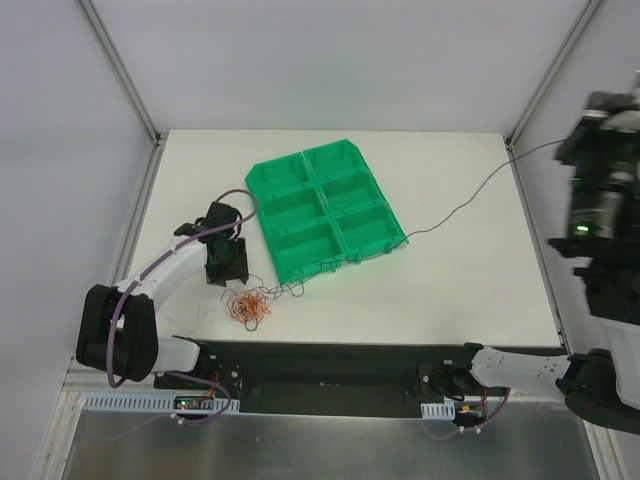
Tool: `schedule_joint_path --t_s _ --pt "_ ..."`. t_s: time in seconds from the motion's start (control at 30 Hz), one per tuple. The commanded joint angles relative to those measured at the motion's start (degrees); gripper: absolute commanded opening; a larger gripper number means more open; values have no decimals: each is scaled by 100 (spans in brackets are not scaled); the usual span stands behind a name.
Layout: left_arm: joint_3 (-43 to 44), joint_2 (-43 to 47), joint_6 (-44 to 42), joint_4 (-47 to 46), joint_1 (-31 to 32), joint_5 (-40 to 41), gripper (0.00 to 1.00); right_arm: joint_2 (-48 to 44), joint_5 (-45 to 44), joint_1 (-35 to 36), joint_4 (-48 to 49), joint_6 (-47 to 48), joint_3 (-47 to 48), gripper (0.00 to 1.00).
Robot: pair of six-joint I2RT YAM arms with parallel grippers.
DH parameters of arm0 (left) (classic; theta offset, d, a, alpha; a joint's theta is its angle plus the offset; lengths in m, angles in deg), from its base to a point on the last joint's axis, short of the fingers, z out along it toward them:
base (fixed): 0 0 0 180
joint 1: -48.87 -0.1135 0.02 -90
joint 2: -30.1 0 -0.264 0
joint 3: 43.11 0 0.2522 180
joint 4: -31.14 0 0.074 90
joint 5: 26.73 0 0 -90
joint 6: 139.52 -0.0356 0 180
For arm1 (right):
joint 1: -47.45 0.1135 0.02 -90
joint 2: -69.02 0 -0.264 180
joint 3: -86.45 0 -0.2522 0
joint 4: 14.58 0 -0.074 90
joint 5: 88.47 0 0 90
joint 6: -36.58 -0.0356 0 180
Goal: Untangle the cables
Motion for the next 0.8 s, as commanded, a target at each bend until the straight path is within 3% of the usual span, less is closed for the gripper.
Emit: schedule_joint_path --t_s 0.0,0.13,0.23,0.37,0.5,0.63,0.77 --pt "409 428 -444 123 -35 -821 56 60 -186 -6 -1276 -1382 -1118 0" --pt "664 569 -453 27 -26 -1824 65 -107 577 -286 -2682 -3552 -1945 0" --pt "656 727 -348 9 -26 -2037 66 -238 1664 -891 -3501 -5204 -2489 0" --pt "612 763 -233 70 -26 -2177 66 -423 3108 -1867 -4038 -6675 -3447 0" --pt "559 780 -189 97 -26 -2475 71 -328 4285 -2991 -4670 -7274 -4335 0" --pt "550 605 -294 70 53 -3178 74 76 5604 -4863 -5101 -7145 -5030 0" --pt "594 385 -470 79 500 -3154 72 883 6063 -5464 -5383 -6425 -5067 0"
